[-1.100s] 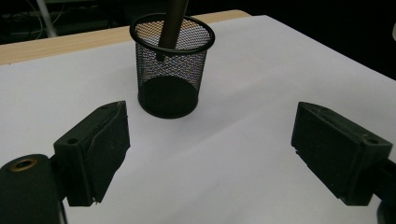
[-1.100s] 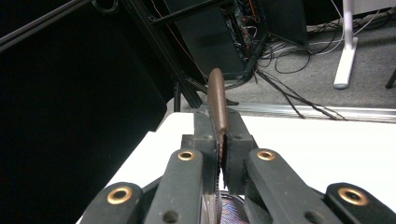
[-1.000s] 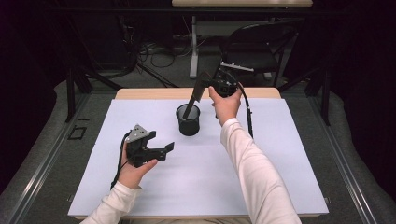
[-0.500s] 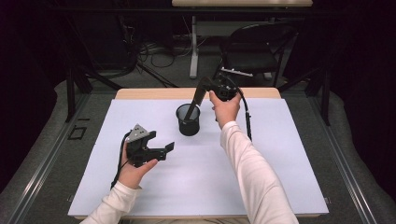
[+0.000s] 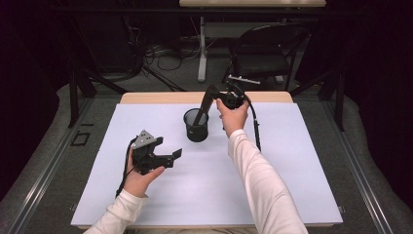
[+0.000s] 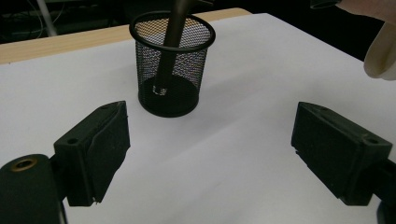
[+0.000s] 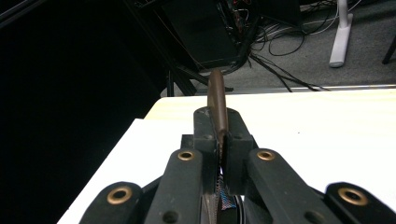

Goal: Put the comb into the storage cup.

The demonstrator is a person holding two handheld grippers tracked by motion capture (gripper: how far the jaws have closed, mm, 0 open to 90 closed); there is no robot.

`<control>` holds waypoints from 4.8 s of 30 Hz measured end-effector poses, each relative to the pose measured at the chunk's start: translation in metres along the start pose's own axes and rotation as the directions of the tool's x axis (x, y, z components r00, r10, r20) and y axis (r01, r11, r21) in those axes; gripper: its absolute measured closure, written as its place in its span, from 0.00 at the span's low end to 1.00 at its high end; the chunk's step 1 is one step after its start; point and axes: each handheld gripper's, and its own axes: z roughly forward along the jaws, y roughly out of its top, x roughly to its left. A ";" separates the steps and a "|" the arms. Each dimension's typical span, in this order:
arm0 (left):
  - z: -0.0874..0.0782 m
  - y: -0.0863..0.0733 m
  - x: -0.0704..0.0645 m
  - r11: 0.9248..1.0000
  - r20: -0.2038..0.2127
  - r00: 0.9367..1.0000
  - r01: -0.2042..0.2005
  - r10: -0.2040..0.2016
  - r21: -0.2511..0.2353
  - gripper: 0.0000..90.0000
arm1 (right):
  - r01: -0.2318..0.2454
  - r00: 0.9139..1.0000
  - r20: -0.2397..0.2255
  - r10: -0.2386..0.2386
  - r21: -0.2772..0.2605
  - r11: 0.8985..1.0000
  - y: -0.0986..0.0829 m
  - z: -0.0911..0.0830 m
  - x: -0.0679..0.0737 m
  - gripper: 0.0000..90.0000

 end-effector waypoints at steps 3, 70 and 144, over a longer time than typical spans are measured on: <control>0.000 0.000 0.000 1.000 0.001 1.000 -0.001 0.001 0.002 0.13 | 0.002 1.000 -0.003 -0.002 0.000 1.000 -0.001 0.002 0.001 0.96; 0.000 0.000 -0.001 1.000 -0.002 1.000 -0.001 0.001 -0.004 0.13 | -0.101 0.994 -0.042 0.102 0.023 0.995 -0.013 -0.001 -0.032 0.94; -0.008 0.007 0.006 0.998 0.025 0.998 0.059 -0.058 -0.031 0.16 | 0.281 0.959 0.009 -0.282 0.066 0.957 -0.005 -0.081 0.007 0.35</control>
